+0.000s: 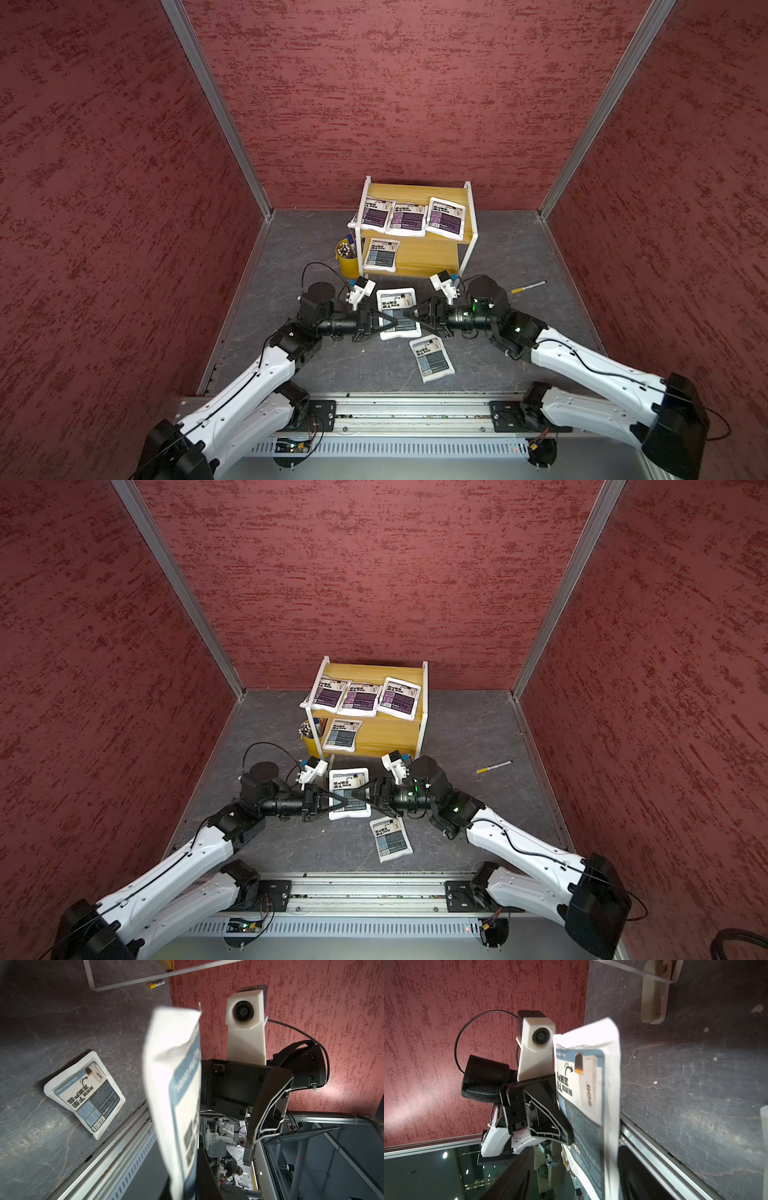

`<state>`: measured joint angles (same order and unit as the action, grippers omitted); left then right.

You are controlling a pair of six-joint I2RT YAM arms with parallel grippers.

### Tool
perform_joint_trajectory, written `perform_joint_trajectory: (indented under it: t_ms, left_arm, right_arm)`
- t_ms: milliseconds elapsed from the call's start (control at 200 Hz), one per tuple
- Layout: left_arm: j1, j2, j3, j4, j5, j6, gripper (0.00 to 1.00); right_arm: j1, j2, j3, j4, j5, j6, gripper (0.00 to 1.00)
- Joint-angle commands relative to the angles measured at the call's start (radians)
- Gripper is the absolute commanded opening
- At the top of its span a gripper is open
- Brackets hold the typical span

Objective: Place the bagged coffee beans on the shelf by color
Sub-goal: Pick up the bagged coffee beans at the center of the board.

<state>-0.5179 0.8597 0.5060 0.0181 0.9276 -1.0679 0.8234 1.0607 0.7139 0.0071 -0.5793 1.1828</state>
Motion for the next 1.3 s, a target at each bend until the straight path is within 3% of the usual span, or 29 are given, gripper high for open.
perform_joint_trajectory:
  t_ms: [0, 371, 691, 1297]
  left_arm:
    - [0.007, 0.019, 0.036, 0.085, 0.03, -0.025, 0.11]
    - [0.019, 0.062, 0.065, 0.095, 0.042, -0.018, 0.11]
    - [0.022, 0.086, 0.064, 0.093, 0.064, -0.018, 0.12]
    - [0.024, 0.14, 0.074, 0.103, 0.081, -0.016, 0.14]
  right_arm:
    - [0.018, 0.005, 0.002, 0.069, 0.002, 0.015, 0.65]
    - [0.028, -0.016, -0.024, 0.077, 0.031, 0.02, 0.54]
    - [0.029, 0.003, -0.036, 0.13, 0.037, 0.029, 0.3]
    - [0.028, 0.024, -0.034, 0.156, 0.045, 0.017, 0.05]
